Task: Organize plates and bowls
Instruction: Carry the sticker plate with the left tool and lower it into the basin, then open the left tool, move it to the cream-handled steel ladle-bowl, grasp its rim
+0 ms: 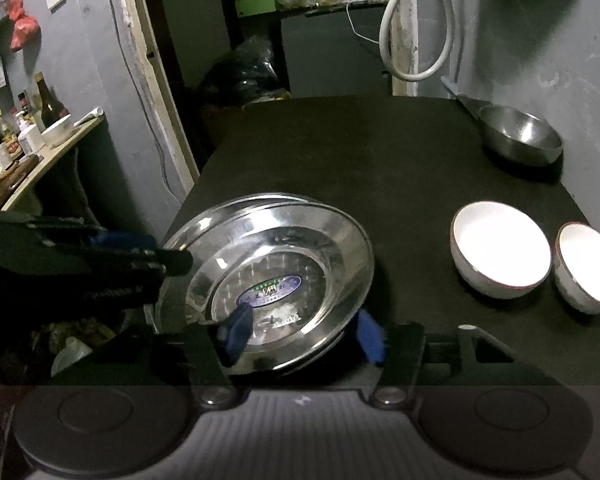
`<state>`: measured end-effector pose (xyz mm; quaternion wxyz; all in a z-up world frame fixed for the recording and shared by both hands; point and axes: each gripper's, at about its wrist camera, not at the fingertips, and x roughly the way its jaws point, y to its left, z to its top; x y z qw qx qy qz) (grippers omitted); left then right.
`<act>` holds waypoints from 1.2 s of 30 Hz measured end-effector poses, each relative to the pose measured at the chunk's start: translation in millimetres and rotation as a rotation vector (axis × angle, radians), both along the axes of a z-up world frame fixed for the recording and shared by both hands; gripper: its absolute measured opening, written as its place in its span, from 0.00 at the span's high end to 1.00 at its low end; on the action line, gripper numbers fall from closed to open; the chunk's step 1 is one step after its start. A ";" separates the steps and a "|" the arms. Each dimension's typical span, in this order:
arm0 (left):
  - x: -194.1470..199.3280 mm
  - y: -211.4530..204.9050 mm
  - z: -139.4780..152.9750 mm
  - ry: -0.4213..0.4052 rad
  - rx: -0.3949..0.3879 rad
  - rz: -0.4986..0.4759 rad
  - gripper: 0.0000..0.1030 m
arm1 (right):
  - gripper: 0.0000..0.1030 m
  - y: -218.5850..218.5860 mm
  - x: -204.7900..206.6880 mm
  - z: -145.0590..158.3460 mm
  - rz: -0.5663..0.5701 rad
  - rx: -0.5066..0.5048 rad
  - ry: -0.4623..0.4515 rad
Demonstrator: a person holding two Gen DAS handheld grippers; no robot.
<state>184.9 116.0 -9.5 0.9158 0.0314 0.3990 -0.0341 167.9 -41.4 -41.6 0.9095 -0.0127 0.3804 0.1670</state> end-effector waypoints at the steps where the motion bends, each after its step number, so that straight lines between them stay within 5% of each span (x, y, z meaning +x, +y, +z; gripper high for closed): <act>1: -0.4 2.0 2.0 -0.006 -0.002 0.007 0.36 | 0.27 0.3 -0.2 -0.6 -0.003 0.001 -0.002; 4: -2.8 8.2 7.2 -0.029 -0.002 0.038 0.17 | 0.16 1.2 -1.0 -0.6 -0.005 0.009 -0.016; 7: -2.8 13.6 11.0 -0.041 -0.011 0.067 0.10 | 0.12 4.2 1.4 -2.8 0.006 0.022 -0.019; 20: 13.7 8.2 17.7 -0.063 -0.059 0.088 0.01 | 0.00 -20.1 -2.3 4.9 -0.037 0.039 -0.093; 36: 145.6 -97.8 32.4 -0.094 -0.202 -0.020 0.01 | 0.00 -147.6 88.2 29.9 -0.234 0.058 -0.191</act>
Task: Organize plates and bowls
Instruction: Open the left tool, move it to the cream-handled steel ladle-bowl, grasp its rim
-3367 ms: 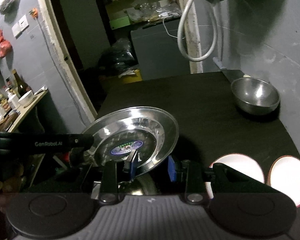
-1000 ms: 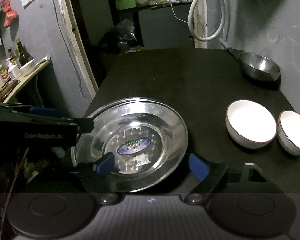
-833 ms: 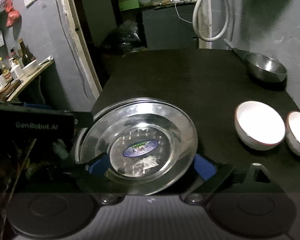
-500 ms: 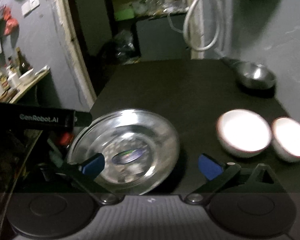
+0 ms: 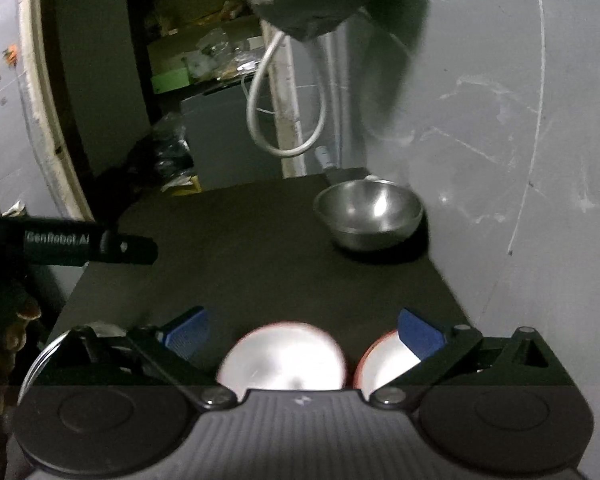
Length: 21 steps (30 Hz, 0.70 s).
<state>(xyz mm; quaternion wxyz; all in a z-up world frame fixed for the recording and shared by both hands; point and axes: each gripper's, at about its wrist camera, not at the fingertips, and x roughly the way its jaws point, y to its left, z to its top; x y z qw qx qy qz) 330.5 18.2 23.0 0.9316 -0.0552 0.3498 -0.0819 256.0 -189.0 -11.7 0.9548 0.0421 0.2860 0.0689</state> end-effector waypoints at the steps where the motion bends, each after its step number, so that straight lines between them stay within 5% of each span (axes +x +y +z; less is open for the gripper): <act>1: 12.9 -8.1 0.4 0.000 -0.010 -0.001 0.01 | 0.00 -6.5 10.7 -0.3 -0.009 0.011 -0.001; 6: 70.3 -42.6 -6.0 0.017 -0.039 -0.020 0.01 | 0.01 -31.2 66.2 -8.7 -0.073 0.109 0.022; 17: 148.7 -80.9 -45.6 0.105 -0.104 -0.031 0.01 | 0.23 -49.2 126.8 -46.1 -0.164 0.239 0.062; 21: 161.9 -85.3 -52.2 0.126 -0.134 -0.056 0.12 | 0.28 -49.4 130.2 -46.8 -0.198 0.263 0.046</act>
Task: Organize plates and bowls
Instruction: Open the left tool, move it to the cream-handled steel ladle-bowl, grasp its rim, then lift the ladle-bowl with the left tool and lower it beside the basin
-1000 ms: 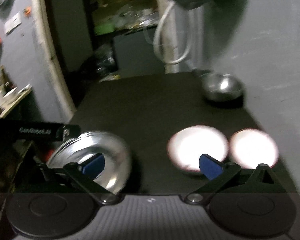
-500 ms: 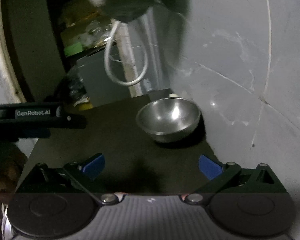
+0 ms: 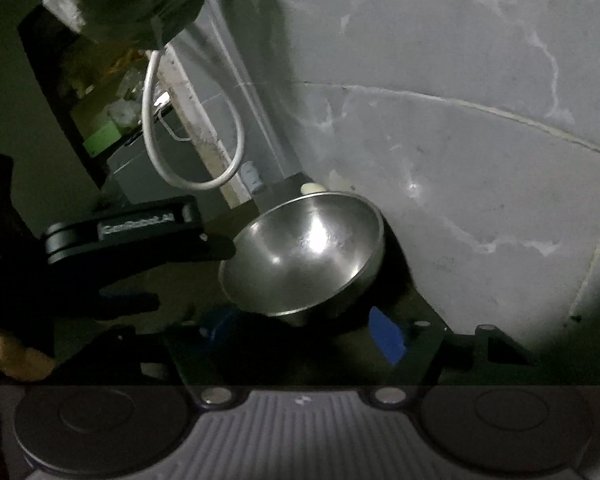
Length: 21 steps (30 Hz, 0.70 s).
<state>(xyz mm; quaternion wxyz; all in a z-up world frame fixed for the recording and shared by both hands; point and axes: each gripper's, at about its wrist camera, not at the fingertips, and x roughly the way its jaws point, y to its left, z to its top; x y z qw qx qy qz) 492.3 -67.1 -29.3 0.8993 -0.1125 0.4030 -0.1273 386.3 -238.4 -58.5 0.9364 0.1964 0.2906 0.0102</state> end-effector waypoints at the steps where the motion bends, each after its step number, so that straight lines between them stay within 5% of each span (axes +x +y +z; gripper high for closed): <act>1: 2.6 -2.3 -1.4 0.005 0.000 -0.010 0.16 | 0.30 -0.3 1.7 -1.1 -0.009 0.004 0.004; 5: 7.7 -10.1 -5.4 0.015 0.004 -0.050 0.35 | 0.31 -3.0 6.1 -3.4 -0.030 0.016 0.002; 7: 7.8 -12.4 -8.1 0.024 -0.003 -0.075 0.59 | 0.32 -2.0 7.8 -2.7 -0.026 0.014 0.000; 9: 8.2 -14.9 -12.0 0.042 -0.009 -0.096 0.71 | 0.33 -2.1 10.7 -3.8 -0.021 0.021 -0.001; 12: 3.9 -16.3 -14.3 0.046 -0.027 -0.134 0.85 | 0.42 -4.5 12.1 -5.1 -0.022 0.038 0.015; 21: -27.4 3.4 -6.2 -0.002 -0.005 -0.150 0.86 | 0.61 -3.3 -1.5 -0.1 0.030 0.037 0.024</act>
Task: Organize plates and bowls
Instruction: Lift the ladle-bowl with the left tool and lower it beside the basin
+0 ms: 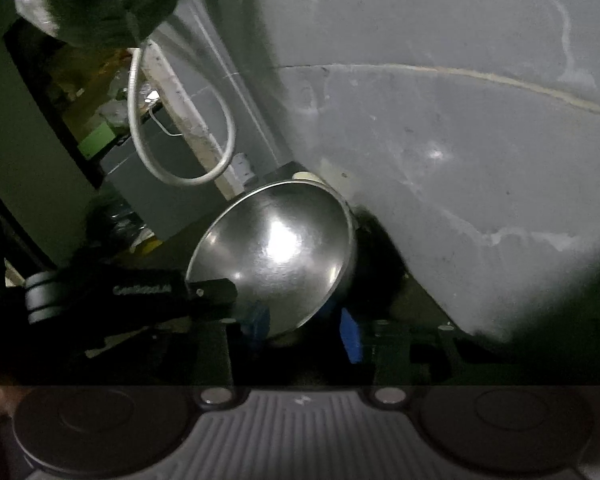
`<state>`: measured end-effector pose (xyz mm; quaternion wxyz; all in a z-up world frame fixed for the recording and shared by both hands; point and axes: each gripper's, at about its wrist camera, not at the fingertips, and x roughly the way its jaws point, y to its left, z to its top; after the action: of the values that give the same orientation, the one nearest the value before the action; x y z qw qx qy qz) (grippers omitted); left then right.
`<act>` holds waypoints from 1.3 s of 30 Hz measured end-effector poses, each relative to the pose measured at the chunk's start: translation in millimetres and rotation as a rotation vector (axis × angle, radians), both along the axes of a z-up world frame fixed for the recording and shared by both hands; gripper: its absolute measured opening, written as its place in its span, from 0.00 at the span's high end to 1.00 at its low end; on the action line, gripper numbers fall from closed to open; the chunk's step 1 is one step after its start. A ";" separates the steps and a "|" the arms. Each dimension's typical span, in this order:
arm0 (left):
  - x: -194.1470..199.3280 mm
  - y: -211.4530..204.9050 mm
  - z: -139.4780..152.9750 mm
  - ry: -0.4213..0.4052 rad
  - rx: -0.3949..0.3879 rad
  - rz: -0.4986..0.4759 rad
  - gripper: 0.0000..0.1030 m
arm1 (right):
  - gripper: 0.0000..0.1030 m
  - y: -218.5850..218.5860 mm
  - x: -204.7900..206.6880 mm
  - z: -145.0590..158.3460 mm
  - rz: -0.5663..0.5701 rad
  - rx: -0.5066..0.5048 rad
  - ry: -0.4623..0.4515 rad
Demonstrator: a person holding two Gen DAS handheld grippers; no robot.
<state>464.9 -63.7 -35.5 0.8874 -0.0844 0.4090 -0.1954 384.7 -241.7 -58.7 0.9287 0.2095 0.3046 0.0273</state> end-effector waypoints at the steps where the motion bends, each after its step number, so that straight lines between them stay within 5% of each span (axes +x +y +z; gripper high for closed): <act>1: -6.3 4.3 4.2 -0.011 0.000 0.005 0.86 | 0.62 2.7 -5.3 3.6 0.010 -0.004 -0.014; 15: -181.2 79.3 66.3 -0.136 -0.023 0.055 0.84 | 0.63 58.3 -154.6 62.4 0.152 -0.061 -0.113; 28: -355.0 158.5 43.0 0.055 -0.044 0.056 0.84 | 0.63 112.0 -314.1 54.5 0.319 -0.097 0.040; 39: -402.1 175.1 2.2 0.293 0.011 0.039 0.81 | 0.63 139.9 -348.7 27.5 0.414 -0.139 0.263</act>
<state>62.8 111.4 -33.2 0.8223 -0.1149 0.5334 -0.1614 36.0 -101.9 -31.1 0.8679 0.0798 0.4605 0.1684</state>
